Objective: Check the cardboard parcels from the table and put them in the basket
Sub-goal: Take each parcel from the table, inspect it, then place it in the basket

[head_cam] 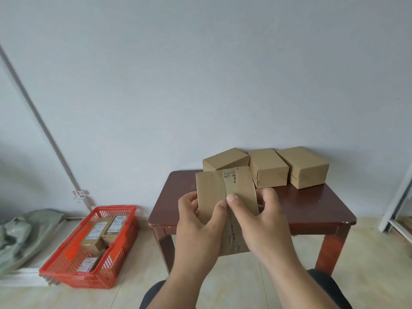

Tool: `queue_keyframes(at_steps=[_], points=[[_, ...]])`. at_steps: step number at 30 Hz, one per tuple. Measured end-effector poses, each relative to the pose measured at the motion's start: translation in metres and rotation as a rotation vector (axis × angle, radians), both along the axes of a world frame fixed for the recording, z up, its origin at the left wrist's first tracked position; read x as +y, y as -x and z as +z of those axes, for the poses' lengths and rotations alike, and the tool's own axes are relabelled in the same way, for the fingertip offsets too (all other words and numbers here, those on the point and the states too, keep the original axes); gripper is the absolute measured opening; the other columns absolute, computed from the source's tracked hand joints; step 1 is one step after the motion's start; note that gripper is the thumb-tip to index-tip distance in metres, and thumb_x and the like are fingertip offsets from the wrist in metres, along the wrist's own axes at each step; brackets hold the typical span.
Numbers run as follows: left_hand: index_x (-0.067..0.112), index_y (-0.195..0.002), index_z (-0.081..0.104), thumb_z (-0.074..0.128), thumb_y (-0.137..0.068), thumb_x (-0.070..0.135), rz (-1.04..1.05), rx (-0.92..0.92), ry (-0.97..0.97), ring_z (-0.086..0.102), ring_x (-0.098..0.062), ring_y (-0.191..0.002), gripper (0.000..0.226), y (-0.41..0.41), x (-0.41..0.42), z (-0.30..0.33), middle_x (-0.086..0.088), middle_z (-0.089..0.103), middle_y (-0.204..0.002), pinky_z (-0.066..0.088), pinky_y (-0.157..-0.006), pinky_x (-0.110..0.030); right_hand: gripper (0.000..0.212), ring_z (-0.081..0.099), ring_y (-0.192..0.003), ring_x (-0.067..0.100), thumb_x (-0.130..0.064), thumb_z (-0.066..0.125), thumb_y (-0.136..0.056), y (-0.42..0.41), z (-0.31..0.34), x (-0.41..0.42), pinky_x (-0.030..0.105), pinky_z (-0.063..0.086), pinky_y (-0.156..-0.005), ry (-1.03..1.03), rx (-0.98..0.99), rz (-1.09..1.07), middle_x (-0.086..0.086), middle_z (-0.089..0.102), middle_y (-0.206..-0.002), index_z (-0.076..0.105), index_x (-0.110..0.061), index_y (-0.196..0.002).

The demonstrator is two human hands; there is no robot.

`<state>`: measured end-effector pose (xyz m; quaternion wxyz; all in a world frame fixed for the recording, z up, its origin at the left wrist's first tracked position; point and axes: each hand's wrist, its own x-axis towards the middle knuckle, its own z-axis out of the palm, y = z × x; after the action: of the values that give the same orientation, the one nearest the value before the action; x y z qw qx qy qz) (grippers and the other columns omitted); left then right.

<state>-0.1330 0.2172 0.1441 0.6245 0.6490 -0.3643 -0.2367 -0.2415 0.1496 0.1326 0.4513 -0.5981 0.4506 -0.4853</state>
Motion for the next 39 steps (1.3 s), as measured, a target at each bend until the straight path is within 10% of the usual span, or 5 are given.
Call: queue_keyframes(at_steps=[8,25,30,39], points=[[0.040,-0.108,0.066,0.066,-0.096,0.044,0.007,-0.038,-0.049,0.071,0.006,-0.087,0.013,0.017,-0.005,0.007,0.026,0.075,-0.094,0.057,-0.082,-0.031,0.060,0.061,-0.120,0.001,-0.061,0.069,-0.087,0.020,-0.010,0.007,0.038,0.056,-0.098,0.137,0.028,0.040,-0.025,0.059,-0.129,0.050,-0.053,-0.144],[0.046,-0.111,0.054,0.070,-0.088,0.058,0.006,0.100,-0.128,0.069,0.006,-0.087,0.031,-0.028,-0.035,-0.022,0.016,0.070,-0.108,0.054,-0.073,-0.025,0.036,0.069,-0.098,0.001,-0.063,0.069,-0.086,-0.012,-0.026,-0.025,0.040,0.059,-0.079,0.056,0.138,0.054,-0.015,0.071,-0.112,0.056,-0.043,-0.113],[0.051,-0.126,0.052,0.070,-0.082,0.071,-0.051,0.184,-0.106,0.072,0.003,-0.098,0.051,-0.035,-0.039,-0.030,0.023,0.074,-0.110,0.059,-0.093,-0.037,0.042,0.068,-0.104,0.006,-0.072,0.065,-0.078,-0.021,-0.027,-0.029,0.042,0.059,-0.081,0.110,0.171,0.031,-0.016,0.069,-0.113,0.056,-0.048,-0.112],[0.049,-0.136,0.050,0.070,-0.095,0.042,-0.027,0.123,-0.065,0.069,0.011,-0.096,0.046,-0.033,-0.036,-0.036,0.034,0.071,-0.105,0.052,-0.071,-0.010,0.038,0.063,-0.092,-0.007,-0.072,0.063,-0.084,-0.031,-0.023,-0.036,0.031,0.050,-0.074,0.012,0.179,0.052,-0.015,0.070,-0.101,0.057,-0.039,-0.101]])
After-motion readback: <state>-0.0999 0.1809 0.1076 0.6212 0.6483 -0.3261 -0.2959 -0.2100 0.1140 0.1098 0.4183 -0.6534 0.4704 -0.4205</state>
